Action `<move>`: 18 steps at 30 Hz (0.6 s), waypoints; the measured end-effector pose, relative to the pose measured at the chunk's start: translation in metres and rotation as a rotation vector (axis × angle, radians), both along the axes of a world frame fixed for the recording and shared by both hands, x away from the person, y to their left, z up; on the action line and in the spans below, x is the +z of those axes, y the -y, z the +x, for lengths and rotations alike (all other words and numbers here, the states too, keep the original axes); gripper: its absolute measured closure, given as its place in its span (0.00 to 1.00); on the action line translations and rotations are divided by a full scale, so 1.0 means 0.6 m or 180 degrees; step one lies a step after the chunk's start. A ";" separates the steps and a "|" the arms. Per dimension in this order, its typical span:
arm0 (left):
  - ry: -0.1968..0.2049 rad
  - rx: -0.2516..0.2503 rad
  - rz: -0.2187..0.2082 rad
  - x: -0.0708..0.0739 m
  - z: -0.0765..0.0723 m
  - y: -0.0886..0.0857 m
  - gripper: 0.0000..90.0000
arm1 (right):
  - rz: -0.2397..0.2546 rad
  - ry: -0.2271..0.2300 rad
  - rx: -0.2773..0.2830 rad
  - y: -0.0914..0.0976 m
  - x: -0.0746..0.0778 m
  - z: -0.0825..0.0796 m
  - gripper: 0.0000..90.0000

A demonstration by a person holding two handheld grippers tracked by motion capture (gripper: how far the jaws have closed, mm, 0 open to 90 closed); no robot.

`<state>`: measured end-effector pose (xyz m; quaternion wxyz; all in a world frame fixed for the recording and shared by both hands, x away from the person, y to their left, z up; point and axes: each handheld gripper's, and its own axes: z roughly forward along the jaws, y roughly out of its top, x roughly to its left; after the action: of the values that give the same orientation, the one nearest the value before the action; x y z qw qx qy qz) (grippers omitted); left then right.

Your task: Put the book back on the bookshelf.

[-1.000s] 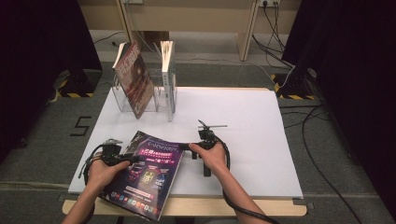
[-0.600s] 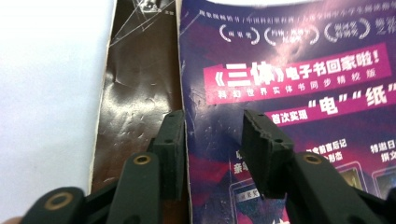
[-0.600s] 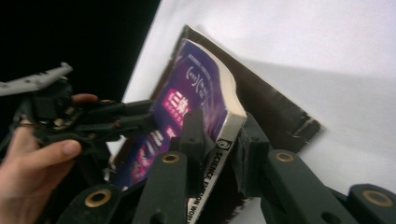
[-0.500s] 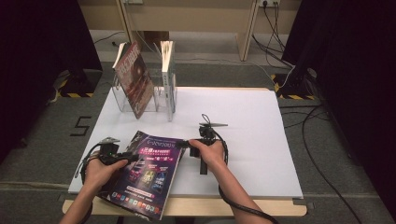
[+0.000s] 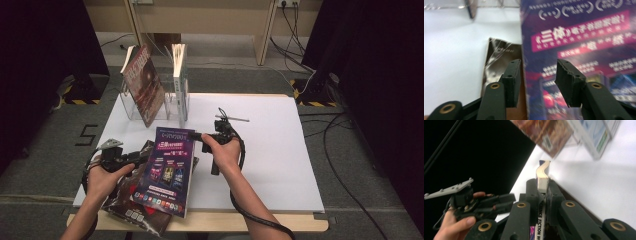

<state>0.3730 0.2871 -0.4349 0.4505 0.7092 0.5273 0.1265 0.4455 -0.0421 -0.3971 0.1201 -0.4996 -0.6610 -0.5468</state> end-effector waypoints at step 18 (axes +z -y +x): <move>0.0505 -0.0204 -0.0201 0.054 0.002 0.066 0.50 | -0.0340 0.0948 -0.0439 -0.065 0.088 -0.007 0.92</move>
<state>0.3740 0.2477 -0.4026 0.5168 0.6989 0.4707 0.1511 0.4414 -0.0031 -0.3440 -0.0437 -0.4630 -0.6637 -0.5859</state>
